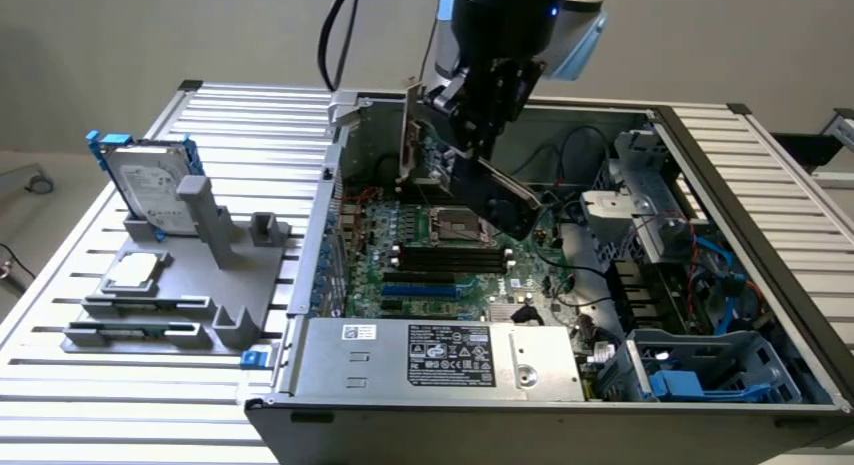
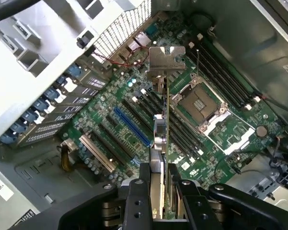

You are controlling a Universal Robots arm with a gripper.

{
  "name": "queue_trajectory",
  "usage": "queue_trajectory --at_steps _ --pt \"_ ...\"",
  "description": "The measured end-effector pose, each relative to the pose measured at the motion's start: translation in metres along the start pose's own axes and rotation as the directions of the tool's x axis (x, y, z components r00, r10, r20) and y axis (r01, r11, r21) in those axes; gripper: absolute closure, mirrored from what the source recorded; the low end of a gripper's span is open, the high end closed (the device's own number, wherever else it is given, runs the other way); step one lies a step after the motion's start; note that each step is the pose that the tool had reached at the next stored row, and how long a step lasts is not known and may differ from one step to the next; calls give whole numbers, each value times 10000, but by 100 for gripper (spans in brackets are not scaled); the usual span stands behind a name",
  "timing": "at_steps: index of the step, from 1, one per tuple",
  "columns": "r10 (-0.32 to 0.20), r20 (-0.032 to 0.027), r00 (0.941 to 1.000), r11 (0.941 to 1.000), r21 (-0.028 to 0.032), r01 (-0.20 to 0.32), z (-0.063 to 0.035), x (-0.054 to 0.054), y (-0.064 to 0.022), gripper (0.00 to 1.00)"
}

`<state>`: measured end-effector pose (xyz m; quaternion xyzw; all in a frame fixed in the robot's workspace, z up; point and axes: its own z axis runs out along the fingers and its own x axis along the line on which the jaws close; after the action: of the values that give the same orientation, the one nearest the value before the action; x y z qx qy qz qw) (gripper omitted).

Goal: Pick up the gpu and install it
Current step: 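Insert the gpu into the slot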

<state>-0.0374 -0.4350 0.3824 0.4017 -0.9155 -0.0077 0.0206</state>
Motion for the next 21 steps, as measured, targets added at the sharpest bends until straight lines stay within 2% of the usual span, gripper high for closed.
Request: queue_trajectory --at_steps 3,6,11,16,21 --pt "-555 -15 9985 9985 16 555 37 -1 -1 74" --pt "-1086 -32 9941 9941 31 1087 72 -3 -2 74" --pt "-1986 -63 9801 9801 58 1986 133 -4 -4 74" --pt "-2866 -94 9580 9580 82 2867 194 -6 -6 74" --pt "-3730 -131 9277 9277 101 3731 240 -8 -7 74"
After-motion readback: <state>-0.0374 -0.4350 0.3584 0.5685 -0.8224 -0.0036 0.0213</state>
